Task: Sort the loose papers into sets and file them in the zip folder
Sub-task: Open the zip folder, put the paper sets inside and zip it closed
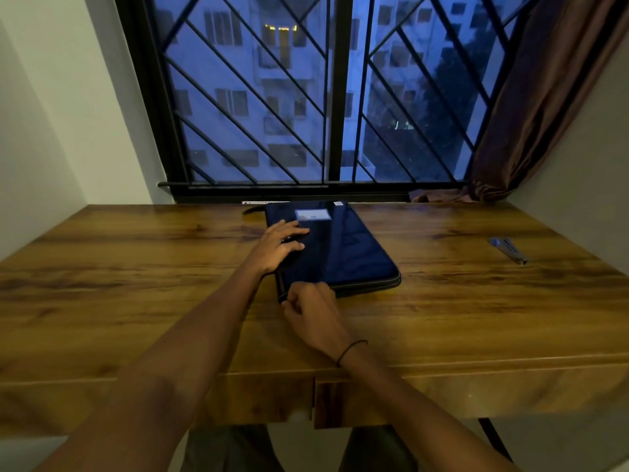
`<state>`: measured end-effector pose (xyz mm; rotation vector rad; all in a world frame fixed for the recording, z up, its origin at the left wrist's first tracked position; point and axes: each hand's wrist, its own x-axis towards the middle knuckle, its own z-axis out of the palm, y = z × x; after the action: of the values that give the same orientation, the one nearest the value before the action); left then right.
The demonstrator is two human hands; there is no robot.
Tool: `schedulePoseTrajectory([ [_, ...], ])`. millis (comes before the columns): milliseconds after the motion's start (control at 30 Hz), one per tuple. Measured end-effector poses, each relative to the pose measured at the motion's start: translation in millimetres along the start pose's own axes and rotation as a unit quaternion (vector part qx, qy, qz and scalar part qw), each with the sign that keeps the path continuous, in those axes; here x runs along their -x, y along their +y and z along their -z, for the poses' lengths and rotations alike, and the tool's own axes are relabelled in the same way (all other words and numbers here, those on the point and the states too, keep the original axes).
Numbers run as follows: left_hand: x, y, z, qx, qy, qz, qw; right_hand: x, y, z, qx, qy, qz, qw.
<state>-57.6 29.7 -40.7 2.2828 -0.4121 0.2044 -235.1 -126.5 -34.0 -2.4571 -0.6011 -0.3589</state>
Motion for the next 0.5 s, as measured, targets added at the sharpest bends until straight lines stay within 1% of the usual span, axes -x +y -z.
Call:
schedulePoseTrajectory([
  [100, 0.6, -0.5, 0.6, -0.007, -0.011, 0.007, 1.000, 2.1, 9.2, 7.5, -0.013, -0.022, -0.012, 1.000],
  [167, 1.1, 1.3, 2.4, -0.021, -0.023, 0.012, 0.999, 3.0, 17.7, 16.5, -0.028, -0.003, -0.026, 0.999],
  [233, 1.5, 2.5, 3.7, -0.035, -0.035, 0.016, 0.999, 0.3, 31.6, 28.0, -0.034, 0.077, -0.048, 0.995],
  [300, 2.3, 4.5, 5.6, -0.043, -0.048, 0.024, 0.998, -6.8, 54.2, 41.2, 0.004, 0.176, -0.068, 0.982],
  [333, 2.8, 5.5, 6.8, -0.049, -0.052, 0.025, 0.997, -11.6, 67.0, 48.9, 0.031, 0.202, -0.087, 0.975],
  [367, 3.3, 6.3, 8.2, -0.055, -0.057, 0.027, 0.996, -17.1, 80.1, 54.0, 0.059, 0.202, -0.120, 0.970],
  [400, 3.5, 7.8, 9.5, -0.063, -0.063, 0.026, 0.996, -23.4, 91.5, 58.6, 0.081, 0.178, -0.161, 0.967],
  [467, 3.0, 12.1, 12.4, -0.087, -0.079, 0.024, 0.993, -37.4, 106.6, 63.4, 0.121, 0.096, -0.237, 0.959],
  [500, 2.1, 14.9, 13.4, -0.102, -0.087, 0.026, 0.991, -45.3, 109.7, 63.9, 0.134, 0.063, -0.254, 0.956],
])
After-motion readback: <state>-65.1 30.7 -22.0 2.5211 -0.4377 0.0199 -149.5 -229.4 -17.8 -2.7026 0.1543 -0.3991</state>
